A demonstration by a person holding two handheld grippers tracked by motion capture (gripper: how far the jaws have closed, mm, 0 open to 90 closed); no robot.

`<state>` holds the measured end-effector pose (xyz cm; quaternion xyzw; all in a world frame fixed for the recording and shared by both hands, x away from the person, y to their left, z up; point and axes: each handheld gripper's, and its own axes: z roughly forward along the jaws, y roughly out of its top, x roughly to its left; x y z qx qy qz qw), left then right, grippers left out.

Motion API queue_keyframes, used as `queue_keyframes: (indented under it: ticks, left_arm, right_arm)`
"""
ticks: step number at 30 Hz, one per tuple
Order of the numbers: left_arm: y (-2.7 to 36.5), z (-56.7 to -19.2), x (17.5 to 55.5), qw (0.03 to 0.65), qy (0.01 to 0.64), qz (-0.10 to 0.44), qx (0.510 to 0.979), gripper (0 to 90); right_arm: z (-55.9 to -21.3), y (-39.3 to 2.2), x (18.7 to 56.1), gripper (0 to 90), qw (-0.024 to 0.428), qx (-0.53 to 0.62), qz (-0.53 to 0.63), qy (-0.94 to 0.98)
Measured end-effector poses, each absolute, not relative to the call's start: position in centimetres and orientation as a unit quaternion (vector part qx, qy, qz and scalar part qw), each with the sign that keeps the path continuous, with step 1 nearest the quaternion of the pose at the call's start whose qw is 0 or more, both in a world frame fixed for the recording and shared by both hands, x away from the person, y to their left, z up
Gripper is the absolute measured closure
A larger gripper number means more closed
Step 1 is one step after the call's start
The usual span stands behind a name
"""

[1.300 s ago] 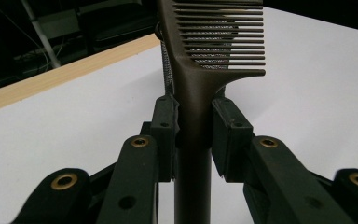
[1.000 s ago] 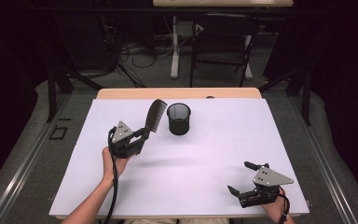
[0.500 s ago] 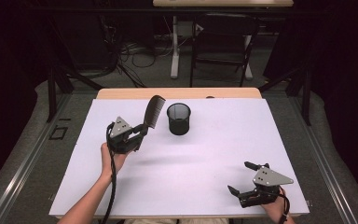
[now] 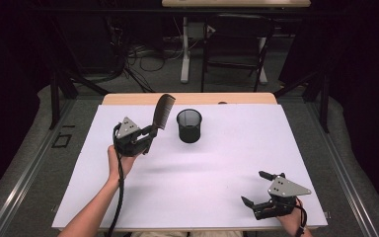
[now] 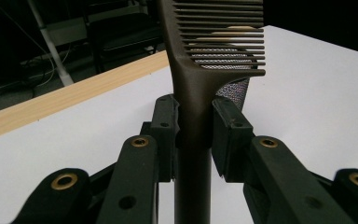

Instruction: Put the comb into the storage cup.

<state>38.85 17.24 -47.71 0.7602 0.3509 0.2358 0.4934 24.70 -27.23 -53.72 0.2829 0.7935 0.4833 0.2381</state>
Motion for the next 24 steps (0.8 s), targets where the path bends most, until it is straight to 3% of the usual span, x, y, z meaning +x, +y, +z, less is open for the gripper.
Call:
queue_keyframes:
  ticks: [24]
  left_arm:
    - [16.8,-46.3,40.4,0.500,0.355,0.237,0.753,72.1]
  right_arm:
    - [-53.7,-27.2,24.7,0.0,0.240,0.282,0.483,0.794]
